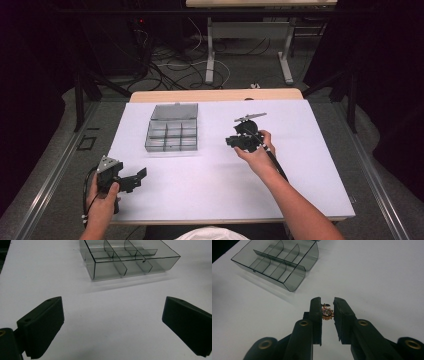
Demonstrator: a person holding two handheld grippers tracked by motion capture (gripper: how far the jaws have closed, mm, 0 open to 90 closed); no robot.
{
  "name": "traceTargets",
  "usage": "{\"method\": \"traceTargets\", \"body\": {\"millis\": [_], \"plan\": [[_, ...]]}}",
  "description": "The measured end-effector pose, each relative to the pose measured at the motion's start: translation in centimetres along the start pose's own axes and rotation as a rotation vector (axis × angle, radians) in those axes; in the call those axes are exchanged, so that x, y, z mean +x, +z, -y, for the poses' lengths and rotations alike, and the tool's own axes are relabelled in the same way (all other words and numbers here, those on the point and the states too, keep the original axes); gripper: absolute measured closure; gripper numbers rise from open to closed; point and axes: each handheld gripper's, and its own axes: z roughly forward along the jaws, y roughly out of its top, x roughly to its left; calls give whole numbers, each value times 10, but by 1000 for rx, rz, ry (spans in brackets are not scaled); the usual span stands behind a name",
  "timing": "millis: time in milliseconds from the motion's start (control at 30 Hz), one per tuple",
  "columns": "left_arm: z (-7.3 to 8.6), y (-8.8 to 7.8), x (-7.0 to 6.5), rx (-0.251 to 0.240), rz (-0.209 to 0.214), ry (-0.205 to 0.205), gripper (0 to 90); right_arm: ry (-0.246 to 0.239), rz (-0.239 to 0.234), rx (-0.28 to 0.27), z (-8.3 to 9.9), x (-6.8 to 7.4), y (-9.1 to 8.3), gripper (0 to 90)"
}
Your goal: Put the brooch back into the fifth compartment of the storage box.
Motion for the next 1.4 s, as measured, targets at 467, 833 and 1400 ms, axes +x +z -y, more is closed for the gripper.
{"method": "traceTargets", "body": {"millis": [467,833,1400], "plan": [[0,0,0,-4,1,-1,40,-30,-18,15,-16,14,15,776],[0,2,3,-4,4,-26,40,-35,-43,40,-29,25,33,776],[-1,2,2,-6,6,-5,41,-99,-68,40,-49,52,57,776]]}}
